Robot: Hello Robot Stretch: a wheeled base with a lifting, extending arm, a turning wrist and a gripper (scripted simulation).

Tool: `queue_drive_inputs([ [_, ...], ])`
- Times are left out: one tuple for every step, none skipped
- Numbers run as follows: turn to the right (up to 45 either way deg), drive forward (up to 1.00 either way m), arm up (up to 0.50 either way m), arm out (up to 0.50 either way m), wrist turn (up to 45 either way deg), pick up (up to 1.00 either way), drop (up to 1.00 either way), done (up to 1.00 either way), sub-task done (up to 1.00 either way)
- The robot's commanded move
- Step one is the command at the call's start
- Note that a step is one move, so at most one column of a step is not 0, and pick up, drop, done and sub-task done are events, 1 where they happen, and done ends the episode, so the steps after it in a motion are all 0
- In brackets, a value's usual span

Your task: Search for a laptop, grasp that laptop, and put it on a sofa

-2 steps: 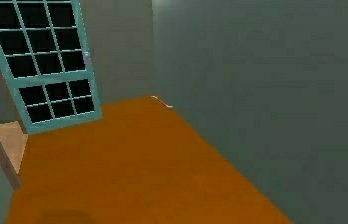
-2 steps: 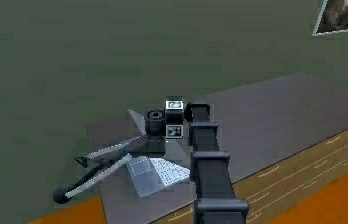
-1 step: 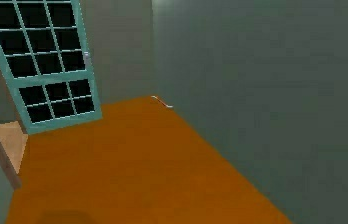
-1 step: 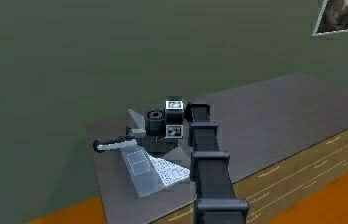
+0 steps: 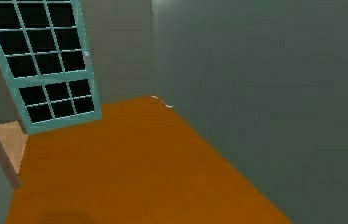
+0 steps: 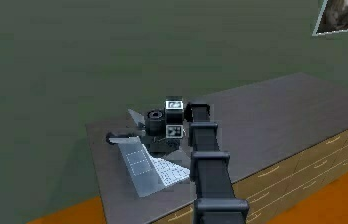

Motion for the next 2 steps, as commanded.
queue_drive_inputs([
  [0.0, 0.00, -0.30, 0.00, 0.0, 0.00, 0.00, 0.00, 0.00],
  [0.0, 0.00, 0.00, 0.00, 0.0, 1.00, 0.00, 0.00, 0.00],
])
